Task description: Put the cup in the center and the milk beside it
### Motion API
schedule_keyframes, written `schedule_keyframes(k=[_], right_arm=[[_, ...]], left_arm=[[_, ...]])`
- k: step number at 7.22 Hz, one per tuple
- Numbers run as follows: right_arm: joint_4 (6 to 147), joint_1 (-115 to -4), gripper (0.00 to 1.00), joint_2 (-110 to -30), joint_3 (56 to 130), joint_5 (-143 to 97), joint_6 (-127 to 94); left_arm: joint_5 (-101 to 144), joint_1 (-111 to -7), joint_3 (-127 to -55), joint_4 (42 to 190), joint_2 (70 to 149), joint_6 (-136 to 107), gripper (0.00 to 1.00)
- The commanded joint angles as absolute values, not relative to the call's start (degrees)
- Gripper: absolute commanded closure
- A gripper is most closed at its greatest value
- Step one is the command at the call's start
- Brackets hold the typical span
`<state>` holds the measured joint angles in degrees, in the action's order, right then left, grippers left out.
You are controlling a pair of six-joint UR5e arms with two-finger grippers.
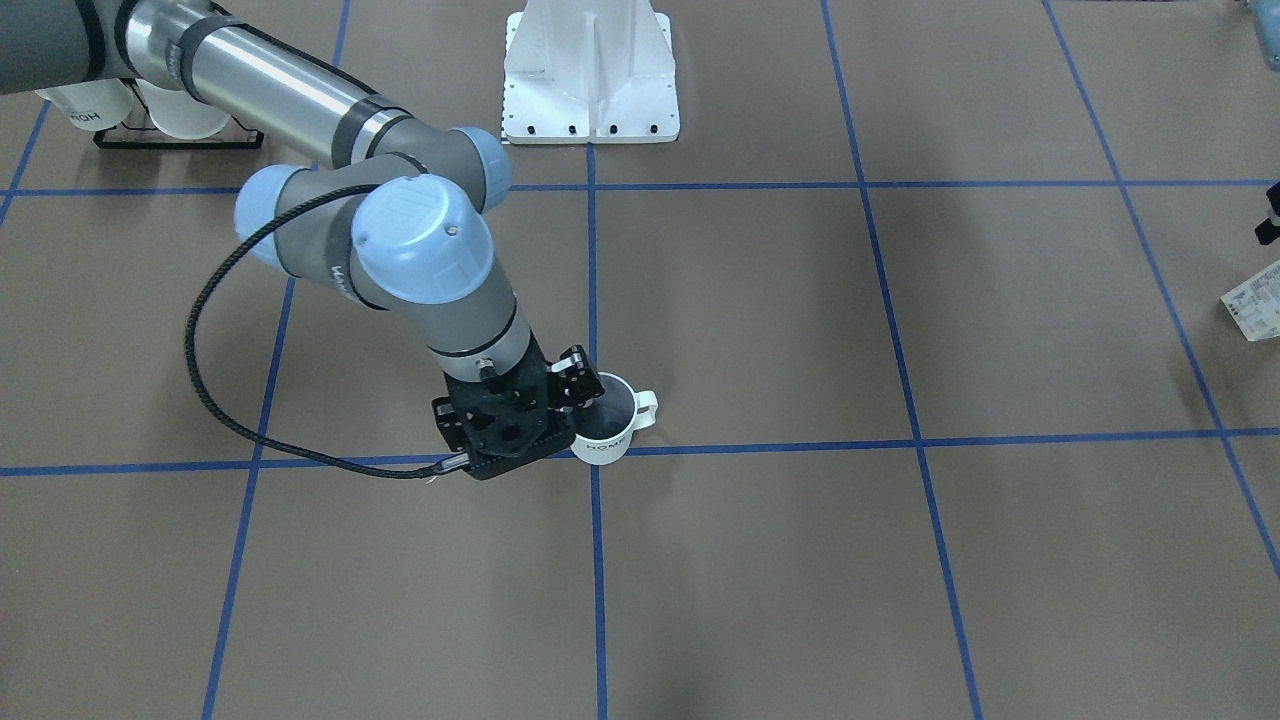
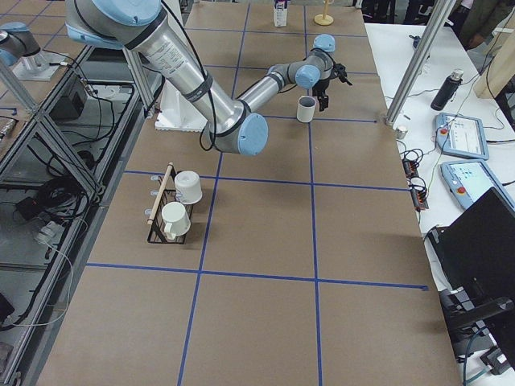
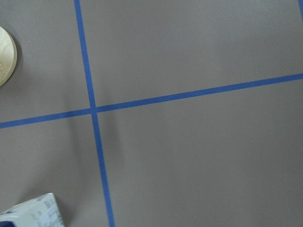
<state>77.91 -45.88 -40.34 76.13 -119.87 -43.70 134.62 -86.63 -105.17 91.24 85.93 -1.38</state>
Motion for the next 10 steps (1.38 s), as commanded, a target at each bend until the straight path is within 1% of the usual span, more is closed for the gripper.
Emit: schedule_keyframes(k=[1,2,4,5,6,7,10], right_arm=[[78.0,-49.2,0.0,-50.7,85.1,-121.8,-43.2],[78.0,-49.5,0.0,-51.8,86.3,-121.8,-43.2],[77.9,-49.6,0.0,-56.1,89.5,-121.3,-43.2],[77.8,-49.5,0.0,-56.6,89.7,-121.2,-43.2],[77.7,-49.5,0.0,-56.7,89.8,-120.9,-43.3],[77.7,-49.5,0.0,-56.7,90.2,-121.0,-43.3],[77.4,-49.5,0.0,-57.7,90.3,-120.9,-43.3]], left_arm=[[134.7,-95.1,-99.1,90.8,85.8,5.6,0.03],[134.7,-98.5,-95.4,90.3,86.6,7.2,0.03],[134.9,-99.5,-89.7,90.2,87.3,7.1,0.02],[135.0,-99.5,-88.3,90.3,87.3,6.2,0.02],[135.0,-99.5,-87.5,90.9,87.1,3.0,0.02],[136.1,-99.5,-88.3,91.0,87.2,-1.3,0.02],[137.7,-98.8,-87.7,91.1,86.6,-1.6,0.02]])
